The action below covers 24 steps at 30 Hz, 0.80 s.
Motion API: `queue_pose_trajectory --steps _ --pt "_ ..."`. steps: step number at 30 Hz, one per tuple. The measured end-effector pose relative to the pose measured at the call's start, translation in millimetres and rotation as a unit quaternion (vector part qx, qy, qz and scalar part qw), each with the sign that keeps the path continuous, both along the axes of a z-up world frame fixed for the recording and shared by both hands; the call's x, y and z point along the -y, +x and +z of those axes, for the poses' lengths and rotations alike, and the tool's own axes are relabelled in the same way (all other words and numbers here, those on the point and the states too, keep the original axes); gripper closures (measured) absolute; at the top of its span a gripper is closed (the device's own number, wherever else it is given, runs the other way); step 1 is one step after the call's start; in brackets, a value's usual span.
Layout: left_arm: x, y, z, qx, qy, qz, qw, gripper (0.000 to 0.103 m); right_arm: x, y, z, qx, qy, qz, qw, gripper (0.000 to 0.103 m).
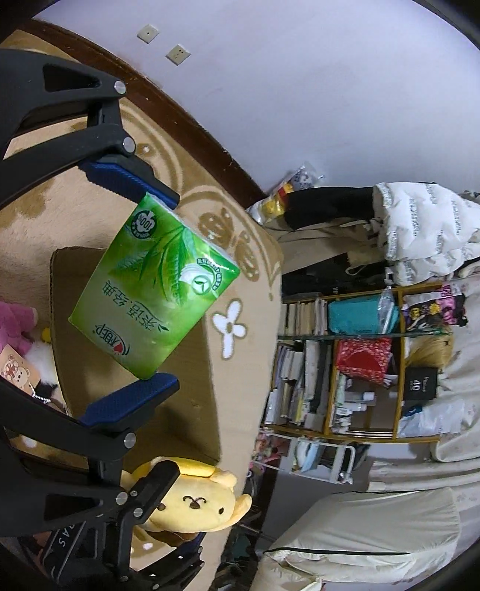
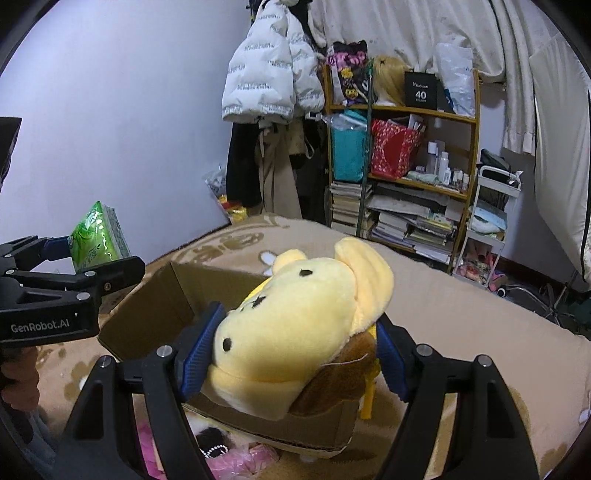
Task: Organize soft objects
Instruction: 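Carry both items over the box and open both tools to drop them in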
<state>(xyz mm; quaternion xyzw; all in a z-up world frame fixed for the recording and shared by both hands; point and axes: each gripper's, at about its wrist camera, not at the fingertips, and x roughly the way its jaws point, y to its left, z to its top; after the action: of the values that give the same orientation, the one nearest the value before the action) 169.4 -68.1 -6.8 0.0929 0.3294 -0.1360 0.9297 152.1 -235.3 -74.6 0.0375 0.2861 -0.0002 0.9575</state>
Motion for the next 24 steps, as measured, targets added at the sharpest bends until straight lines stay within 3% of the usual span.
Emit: queue_pose_trajectory --steps 8,24 --pt "0.6 6.7 -21.4 -0.033 -0.001 -0.004 0.9995 0.014 -1.1 5.7 -19.0 -0.021 -0.006 0.008 1.000 0.022" --pt "-0.4 17.4 -38.4 -0.071 -0.008 -0.006 0.9974 0.014 -0.6 4.3 -25.9 -0.024 -0.002 0.016 1.000 0.019"
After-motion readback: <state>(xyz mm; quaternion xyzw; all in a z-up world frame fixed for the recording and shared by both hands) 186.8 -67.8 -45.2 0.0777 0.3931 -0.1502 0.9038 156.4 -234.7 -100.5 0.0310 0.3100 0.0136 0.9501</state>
